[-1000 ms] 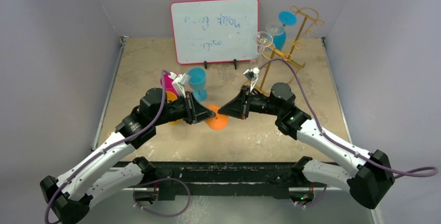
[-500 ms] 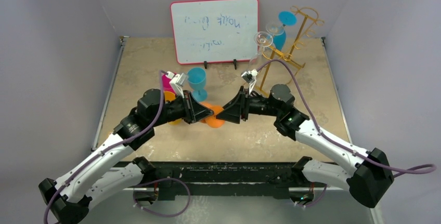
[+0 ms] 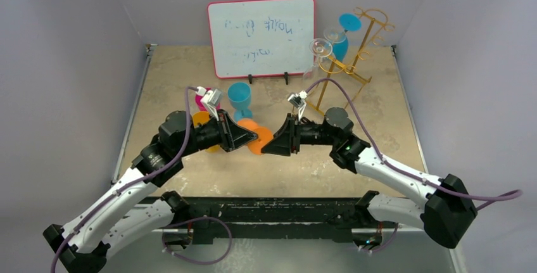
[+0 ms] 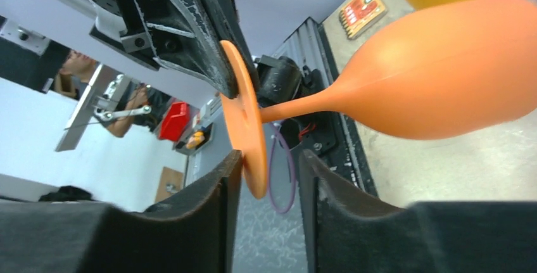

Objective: Take the wine glass off the wine glass rack
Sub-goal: Place the wine glass at the center of the board.

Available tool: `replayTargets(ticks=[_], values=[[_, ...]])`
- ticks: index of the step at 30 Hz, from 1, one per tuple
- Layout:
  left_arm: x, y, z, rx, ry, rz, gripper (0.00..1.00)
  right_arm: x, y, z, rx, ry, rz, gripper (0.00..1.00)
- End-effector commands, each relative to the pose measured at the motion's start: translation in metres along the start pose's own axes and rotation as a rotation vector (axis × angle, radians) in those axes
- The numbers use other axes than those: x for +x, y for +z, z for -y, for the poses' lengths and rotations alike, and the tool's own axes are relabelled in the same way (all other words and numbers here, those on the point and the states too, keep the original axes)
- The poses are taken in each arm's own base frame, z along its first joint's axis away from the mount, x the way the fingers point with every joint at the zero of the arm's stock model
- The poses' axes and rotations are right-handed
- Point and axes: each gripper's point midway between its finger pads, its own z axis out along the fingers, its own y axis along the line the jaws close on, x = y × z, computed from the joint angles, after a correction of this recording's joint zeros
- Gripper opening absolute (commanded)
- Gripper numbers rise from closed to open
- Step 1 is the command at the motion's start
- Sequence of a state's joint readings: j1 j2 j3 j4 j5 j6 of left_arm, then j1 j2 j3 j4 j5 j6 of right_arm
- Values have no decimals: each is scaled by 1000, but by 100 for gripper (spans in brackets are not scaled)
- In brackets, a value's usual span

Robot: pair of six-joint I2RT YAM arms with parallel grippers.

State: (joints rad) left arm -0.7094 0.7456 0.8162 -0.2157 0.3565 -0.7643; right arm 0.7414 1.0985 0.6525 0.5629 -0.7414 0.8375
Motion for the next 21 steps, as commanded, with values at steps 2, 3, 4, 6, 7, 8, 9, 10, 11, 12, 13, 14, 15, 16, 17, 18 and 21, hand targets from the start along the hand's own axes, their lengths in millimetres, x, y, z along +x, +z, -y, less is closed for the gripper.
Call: replayTargets(ticks=[2,3,4,6,7,8,9,10,11,12,13,14,15,16,17,18,21], values=[[-24,-2,27,90,62,68,0,-22,7,-33,-106,-72,31,24],[-23,-2,26,87,60,65,0,-24,7,-31,-94,-67,49,19],[-23,-2,26,86,60,63,0,-24,7,-32,-99,-57,60,15],[-20,-2,24,82,58,52,0,-25,6,-34,-115,-57,73,15],[-19,-2,23,79,56,48,0,-25,6,-35,-121,-58,69,15],[-19,-2,22,77,57,50,0,-24,7,-36,-127,-57,60,15],[-18,-1,22,76,57,50,0,-24,7,-37,-134,-59,53,13],[-18,-1,21,76,55,48,0,-25,8,-37,-135,-61,51,8],[-17,-1,21,75,53,47,0,-26,8,-38,-135,-64,54,5],[-17,-1,21,78,53,43,0,-27,8,-38,-134,-65,57,3],[-16,-1,21,78,53,42,0,-28,8,-39,-134,-68,59,0],[-16,0,21,78,52,40,0,-28,8,-39,-133,-71,58,0],[-16,0,20,75,52,40,0,-29,8,-39,-131,-75,58,0],[-16,0,19,71,50,39,0,-29,8,-38,-124,-76,59,0],[-16,0,17,63,49,41,4,-29,8,-37,-116,-76,60,0],[-16,0,15,50,49,44,7,-29,7,-35,-104,-76,64,0],[-31,-4,9,-15,26,118,19,-29,6,-28,-57,-77,79,0]])
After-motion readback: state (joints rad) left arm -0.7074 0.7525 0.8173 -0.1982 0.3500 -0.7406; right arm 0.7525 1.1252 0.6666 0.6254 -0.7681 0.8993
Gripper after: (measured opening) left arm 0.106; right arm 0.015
